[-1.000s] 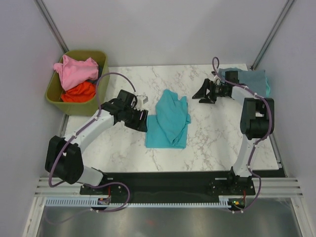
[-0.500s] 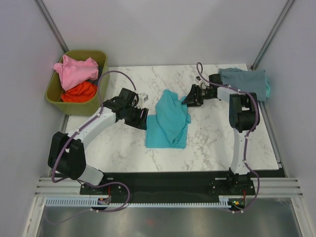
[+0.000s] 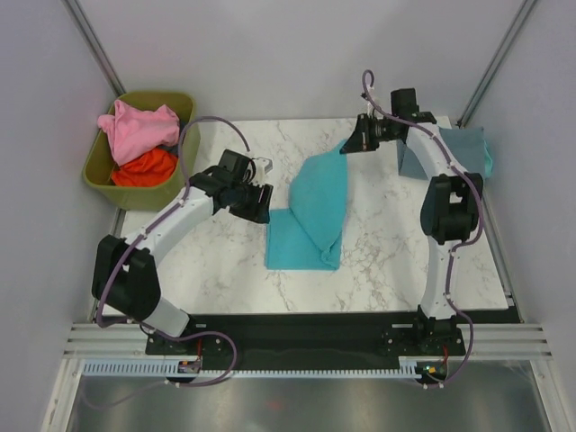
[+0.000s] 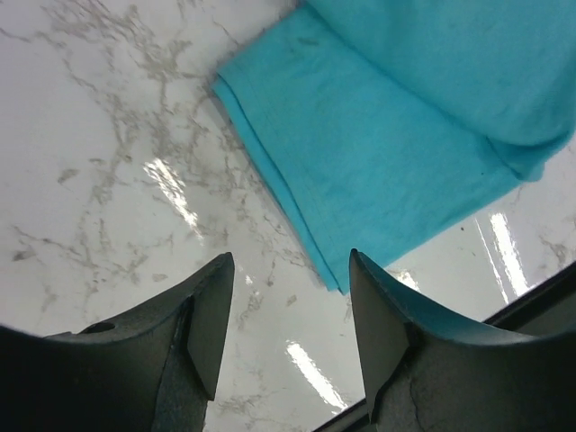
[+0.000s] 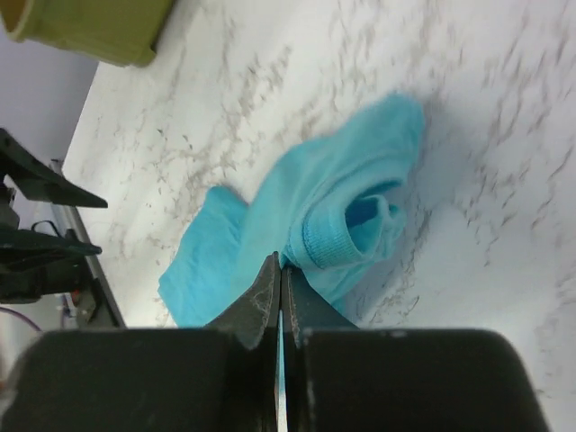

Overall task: Fold and stack the t-shirts
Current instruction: Flatten the tshirt out

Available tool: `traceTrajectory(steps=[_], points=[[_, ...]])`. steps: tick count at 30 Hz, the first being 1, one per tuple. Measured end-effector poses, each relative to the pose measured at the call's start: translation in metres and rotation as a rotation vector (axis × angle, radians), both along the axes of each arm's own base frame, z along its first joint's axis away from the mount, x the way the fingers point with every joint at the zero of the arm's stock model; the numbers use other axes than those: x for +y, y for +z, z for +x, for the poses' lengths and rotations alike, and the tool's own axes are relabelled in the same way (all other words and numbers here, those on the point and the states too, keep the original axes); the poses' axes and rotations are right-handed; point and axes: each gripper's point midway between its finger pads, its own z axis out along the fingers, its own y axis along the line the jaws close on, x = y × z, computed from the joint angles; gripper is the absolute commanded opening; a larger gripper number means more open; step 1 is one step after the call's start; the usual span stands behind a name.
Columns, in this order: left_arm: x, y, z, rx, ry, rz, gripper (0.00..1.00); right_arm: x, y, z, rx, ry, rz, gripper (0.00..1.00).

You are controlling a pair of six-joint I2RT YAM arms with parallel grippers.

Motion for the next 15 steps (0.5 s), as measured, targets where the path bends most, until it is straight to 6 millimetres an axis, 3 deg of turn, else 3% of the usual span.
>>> traceTrajectory(steps=[3, 8, 12, 15], points=[[0.002, 0.019, 0.016, -0.096, -0.007, 0.018, 0.58, -0.004, 0.079, -0.004, -0.218, 0.028, -0.032, 0.0], [-0.002, 0.058, 0.026, -0.299, -0.151, 0.087, 0.59, -0.011, 0.223, -0.048, -0.563, 0.026, -0.048, 0.0], [-0.028, 0.071, 0.01, -0.389, -0.327, 0.131, 0.59, -0.012, 0.304, -0.077, -0.741, -0.001, -0.012, 0.0], [-0.05, 0.062, -0.008, -0.375, -0.438, 0.136, 0.59, -0.011, 0.338, -0.085, -0.802, -0.032, 0.037, 0.0]])
